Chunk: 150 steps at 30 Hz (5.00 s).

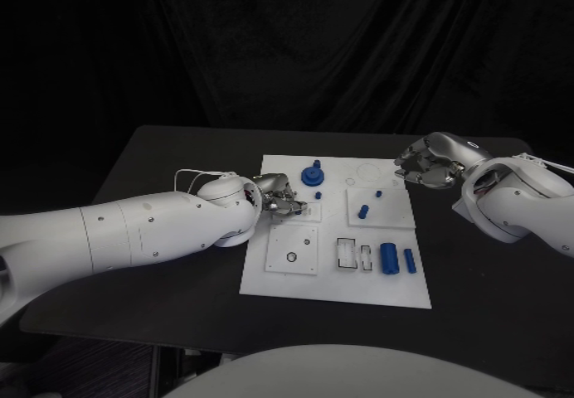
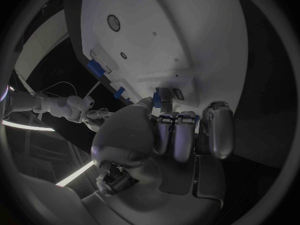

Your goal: Assemble the parts on the task board

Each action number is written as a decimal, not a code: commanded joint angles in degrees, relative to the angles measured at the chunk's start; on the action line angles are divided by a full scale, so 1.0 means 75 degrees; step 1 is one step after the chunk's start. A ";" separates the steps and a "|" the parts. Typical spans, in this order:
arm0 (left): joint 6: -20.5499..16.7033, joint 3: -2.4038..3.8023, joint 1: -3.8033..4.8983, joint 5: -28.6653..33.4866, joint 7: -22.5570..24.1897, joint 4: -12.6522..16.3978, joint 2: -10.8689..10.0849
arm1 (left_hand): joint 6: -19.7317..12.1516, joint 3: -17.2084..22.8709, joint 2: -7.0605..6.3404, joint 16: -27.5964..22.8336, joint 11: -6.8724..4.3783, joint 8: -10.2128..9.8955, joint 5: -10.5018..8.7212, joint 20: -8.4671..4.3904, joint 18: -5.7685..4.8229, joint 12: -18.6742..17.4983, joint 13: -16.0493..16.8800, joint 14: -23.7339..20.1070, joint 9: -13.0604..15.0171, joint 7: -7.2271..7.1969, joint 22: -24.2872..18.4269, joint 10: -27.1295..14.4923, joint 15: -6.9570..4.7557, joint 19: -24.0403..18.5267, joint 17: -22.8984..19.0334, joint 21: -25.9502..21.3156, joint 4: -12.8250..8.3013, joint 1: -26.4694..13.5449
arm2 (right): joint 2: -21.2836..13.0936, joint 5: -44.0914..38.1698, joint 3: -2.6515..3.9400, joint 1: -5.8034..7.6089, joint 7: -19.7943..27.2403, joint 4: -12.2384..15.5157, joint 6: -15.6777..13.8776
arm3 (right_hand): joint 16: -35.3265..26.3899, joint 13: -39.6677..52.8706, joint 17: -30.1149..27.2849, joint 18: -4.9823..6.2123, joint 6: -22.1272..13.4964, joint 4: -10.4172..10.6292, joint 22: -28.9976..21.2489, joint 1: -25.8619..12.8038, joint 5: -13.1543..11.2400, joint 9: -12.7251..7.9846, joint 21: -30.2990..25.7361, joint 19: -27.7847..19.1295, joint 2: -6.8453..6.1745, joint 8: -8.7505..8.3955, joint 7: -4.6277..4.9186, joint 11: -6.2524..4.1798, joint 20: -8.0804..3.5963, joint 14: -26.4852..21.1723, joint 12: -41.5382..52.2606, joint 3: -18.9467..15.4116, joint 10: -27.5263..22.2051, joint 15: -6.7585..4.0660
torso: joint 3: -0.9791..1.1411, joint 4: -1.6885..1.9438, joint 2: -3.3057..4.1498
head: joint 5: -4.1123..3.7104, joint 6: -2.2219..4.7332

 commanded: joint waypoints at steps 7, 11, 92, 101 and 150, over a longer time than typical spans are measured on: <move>0.0041 -0.0005 -0.0039 0.0043 0.0012 -0.0022 0.0012 | -0.0048 0.0128 -0.0049 0.0020 -0.0022 -0.0064 -0.0153 -0.0013 -0.0094 -0.0032 0.2012 0.0807 0.0038 0.0008 0.1172 0.0793 -0.0023 -0.0050 0.2011 -0.0058 0.0064 0.0050 | -0.0012 -0.0010 0.0004 -0.0023 -0.0161 0.0000 0.0081 | -0.0034 -0.0029 0.0367 0.0073 0.0039 -0.0002 0.1109 0.0097 0.0052 -0.0013 -0.0042 -0.0069 0.0006 -0.0041 -0.0001 0.0009 -0.0004 0.0282 -0.0043 0.0042 -0.0055 0.0062 | -0.0002 -0.0001 0.0001 | -0.0012 -0.0002; 0.0024 -0.0005 -0.0052 0.0043 0.0060 -0.0030 0.0021 | 0.0002 0.0065 -0.0075 0.0020 0.0019 -0.0100 -0.0865 0.0017 -0.0091 -0.0032 0.2012 0.0807 0.0024 0.0055 0.1185 0.0793 0.0011 -0.0063 0.2011 -0.0097 0.0320 -0.0297 | -0.0010 -0.0009 0.0004 -0.0024 -0.0171 -0.0002 0.0097 | -0.0060 -0.0061 0.0335 0.0080 0.0041 -0.0008 0.1099 0.0106 0.0054 -0.0015 -0.0079 -0.0082 0.0002 -0.0045 -0.0001 0.0010 -0.0004 0.0271 -0.0065 0.0049 -0.0075 0.0062 | 0.0002 -0.0005 0.0003 | 0.0005 -0.0002; -0.0047 -0.0005 -0.0115 0.0043 0.0447 -0.0102 0.0017 | -0.0150 -0.0776 0.0516 0.0020 -0.0054 0.0741 0.0070 -0.0036 -0.0102 -0.0032 0.2012 0.0807 0.0188 -0.0039 0.1438 0.0793 -0.0047 0.0058 0.2011 -0.0233 0.0301 -0.0986 | -0.0028 0.0170 0.0004 -0.0040 -0.0386 -0.0018 0.0415 | -0.0231 -0.0279 0.0136 0.0134 0.0099 0.0005 0.1017 0.0111 0.0186 -0.0022 -0.0376 -0.0179 0.0072 -0.0070 -0.0006 0.0003 -0.0009 0.0201 -0.0219 0.0154 -0.0192 0.0054 | 0.0001 -0.0003 0.0003 | 0.0025 -0.0002; 0.0015 -0.0005 -0.0116 0.0043 0.0419 -0.0107 0.0031 | -0.0120 -0.0437 0.0469 0.0020 -0.0073 0.0792 0.0085 -0.0040 -0.0107 -0.0032 0.2012 0.0807 0.0188 -0.0064 0.1454 0.0793 -0.0059 0.0082 0.2011 -0.0225 0.0251 -0.0498 | -0.0029 0.0171 0.0004 -0.0040 -0.0425 -0.0015 0.0458 | -0.0279 -0.0336 0.0082 0.0143 0.0110 -0.0012 0.1002 0.0134 0.0220 -0.0024 -0.0431 -0.0195 0.0074 -0.0078 -0.0011 -0.0002 -0.0012 0.0181 -0.0262 0.0187 -0.0224 0.0050 | -0.0001 -0.0003 0.0004 | 0.0026 -0.0002; 0.0265 -0.0003 -0.0116 0.0043 -0.0046 -0.0058 0.0046 | -0.0357 -0.0928 0.0436 0.0020 0.0070 0.0356 -0.2021 0.0027 -0.0090 -0.0032 0.2012 0.0807 -0.0057 0.0124 0.1425 0.0793 0.0039 0.0044 0.2011 -0.0371 0.0354 -0.2218 | -0.0004 0.0279 0.0004 -0.0040 -0.0579 -0.0070 0.0665 | -0.0396 -0.0463 -0.0051 0.0183 0.0151 -0.0063 0.0939 0.0195 0.0230 -0.0022 -0.0660 -0.0268 0.0076 -0.0083 -0.0011 -0.0006 -0.0019 0.0135 -0.0356 0.0258 -0.0296 0.0044 | -0.0002 -0.0003 0.0004 | 0.0060 -0.0002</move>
